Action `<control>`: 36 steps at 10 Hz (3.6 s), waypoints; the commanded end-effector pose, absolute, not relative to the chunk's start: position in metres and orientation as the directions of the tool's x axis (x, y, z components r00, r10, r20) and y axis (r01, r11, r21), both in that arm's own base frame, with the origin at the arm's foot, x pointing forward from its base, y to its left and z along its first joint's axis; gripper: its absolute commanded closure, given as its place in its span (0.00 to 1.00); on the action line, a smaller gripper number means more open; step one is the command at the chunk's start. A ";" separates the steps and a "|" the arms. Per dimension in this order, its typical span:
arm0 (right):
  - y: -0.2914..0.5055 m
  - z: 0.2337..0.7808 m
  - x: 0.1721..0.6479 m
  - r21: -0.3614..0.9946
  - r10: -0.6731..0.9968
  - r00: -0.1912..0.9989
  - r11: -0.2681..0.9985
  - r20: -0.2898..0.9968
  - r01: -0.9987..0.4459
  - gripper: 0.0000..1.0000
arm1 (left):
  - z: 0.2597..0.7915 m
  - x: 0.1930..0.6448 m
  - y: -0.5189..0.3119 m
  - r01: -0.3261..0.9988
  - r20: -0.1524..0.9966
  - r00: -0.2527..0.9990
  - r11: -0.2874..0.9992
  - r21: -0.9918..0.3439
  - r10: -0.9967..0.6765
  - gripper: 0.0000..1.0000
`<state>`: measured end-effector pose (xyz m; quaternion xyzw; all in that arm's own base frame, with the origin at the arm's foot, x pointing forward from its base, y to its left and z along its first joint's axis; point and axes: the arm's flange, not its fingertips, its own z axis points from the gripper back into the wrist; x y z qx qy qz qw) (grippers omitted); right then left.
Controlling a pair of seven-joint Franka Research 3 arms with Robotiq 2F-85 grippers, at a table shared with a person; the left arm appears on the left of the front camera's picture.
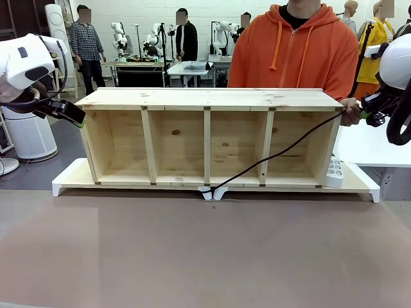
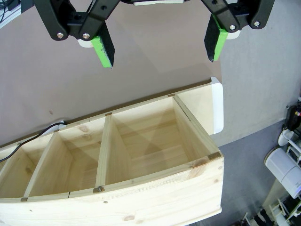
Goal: Perform cable management.
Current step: Release the Power Cable when the human grasps it.
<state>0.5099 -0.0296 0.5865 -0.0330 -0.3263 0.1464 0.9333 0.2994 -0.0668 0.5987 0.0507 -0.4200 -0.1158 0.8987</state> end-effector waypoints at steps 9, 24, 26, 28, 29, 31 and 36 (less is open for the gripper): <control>-0.031 0.585 0.510 -0.121 0.282 0.767 0.958 0.576 -0.261 0.44 | 0.599 0.300 -0.067 0.164 0.746 0.617 0.968 0.190 -0.251 0.00; -0.027 0.582 0.509 -0.145 0.298 0.765 0.954 0.571 -0.263 0.00 | 0.599 0.300 -0.067 0.164 0.746 0.617 0.968 0.190 -0.251 0.00; -0.027 0.582 0.509 -0.145 0.298 0.765 0.954 0.571 -0.263 0.00 | 0.599 0.300 -0.067 0.164 0.746 0.617 0.968 0.190 -0.251 0.00; -0.027 0.582 0.509 -0.145 0.298 0.765 0.954 0.571 -0.263 0.00 | 0.599 0.300 -0.067 0.164 0.746 0.617 0.968 0.190 -0.251 0.00; -0.027 0.582 0.509 -0.145 0.298 0.765 0.954 0.571 -0.263 0.00 | 0.599 0.300 -0.067 0.164 0.746 0.617 0.968 0.190 -0.251 0.00; -0.027 0.582 0.509 -0.145 0.298 0.765 0.954 0.571 -0.263 0.00 | 0.599 0.300 -0.067 0.164 0.746 0.617 0.968 0.190 -0.251 0.00; -0.027 0.582 0.509 -0.145 0.298 0.765 0.954 0.571 -0.263 0.00 | 0.599 0.300 -0.067 0.164 0.746 0.617 0.968 0.190 -0.251 0.00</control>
